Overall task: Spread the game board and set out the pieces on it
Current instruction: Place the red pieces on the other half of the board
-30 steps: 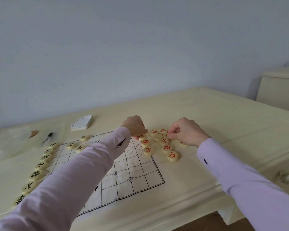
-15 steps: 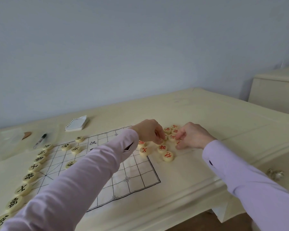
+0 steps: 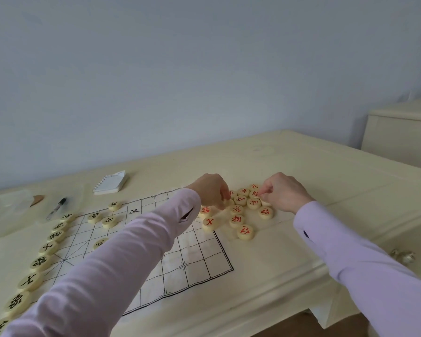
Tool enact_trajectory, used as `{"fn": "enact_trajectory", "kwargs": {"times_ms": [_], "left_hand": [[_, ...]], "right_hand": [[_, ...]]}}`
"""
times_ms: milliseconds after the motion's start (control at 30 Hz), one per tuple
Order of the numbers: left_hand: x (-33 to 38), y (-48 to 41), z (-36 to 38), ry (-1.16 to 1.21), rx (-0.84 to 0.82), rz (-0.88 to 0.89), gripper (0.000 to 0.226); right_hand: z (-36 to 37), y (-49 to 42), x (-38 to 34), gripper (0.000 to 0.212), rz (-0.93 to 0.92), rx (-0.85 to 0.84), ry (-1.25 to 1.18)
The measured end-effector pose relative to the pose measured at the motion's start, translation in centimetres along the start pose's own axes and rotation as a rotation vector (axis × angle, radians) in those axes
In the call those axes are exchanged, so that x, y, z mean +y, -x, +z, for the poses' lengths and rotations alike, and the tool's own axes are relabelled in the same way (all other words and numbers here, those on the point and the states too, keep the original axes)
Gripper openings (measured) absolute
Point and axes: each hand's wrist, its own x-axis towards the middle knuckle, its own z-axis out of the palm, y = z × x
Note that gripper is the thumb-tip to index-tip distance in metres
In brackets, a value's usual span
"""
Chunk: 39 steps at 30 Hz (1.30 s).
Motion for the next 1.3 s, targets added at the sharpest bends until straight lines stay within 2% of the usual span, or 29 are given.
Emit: {"fn": "enact_trajectory", "kwargs": {"times_ms": [167, 400, 633, 700, 833, 1067, 1300], "left_hand": [[0.5, 0.1, 0.3, 0.019, 0.021, 0.028, 0.036], [1.0, -0.2, 0.8, -0.015, 0.062, 0.049, 0.030], [0.5, -0.5, 0.6, -0.067, 0.052, -0.004, 0.033], [0.0, -0.4, 0.4, 0.027, 0.034, -0.041, 0.027], [-1.0, -0.3, -0.4, 0.338, -0.117, -0.158, 0.019], [-1.3, -0.6, -0.7, 0.401, -0.170, -0.224, 0.013], [-0.9, -0.7, -0.5, 0.370, -0.162, -0.184, 0.008]], "right_hand": [[-0.1, -0.4, 0.5, 0.028, 0.027, 0.039, -0.031], [0.2, -1.0, 1.7, 0.033, 0.065, 0.035, -0.077], [1.4, -2.3, 3.2, 0.039, 0.151, -0.064, -0.345], [1.6, -2.5, 3.6, 0.040, 0.170, -0.097, -0.353], [1.4, -2.7, 4.1, 0.039, 0.177, -0.154, -0.376], [1.3, -3.0, 4.5, 0.039, 0.154, -0.176, -0.381], [1.2, -3.4, 4.5, 0.044, 0.138, -0.205, -0.368]]}}
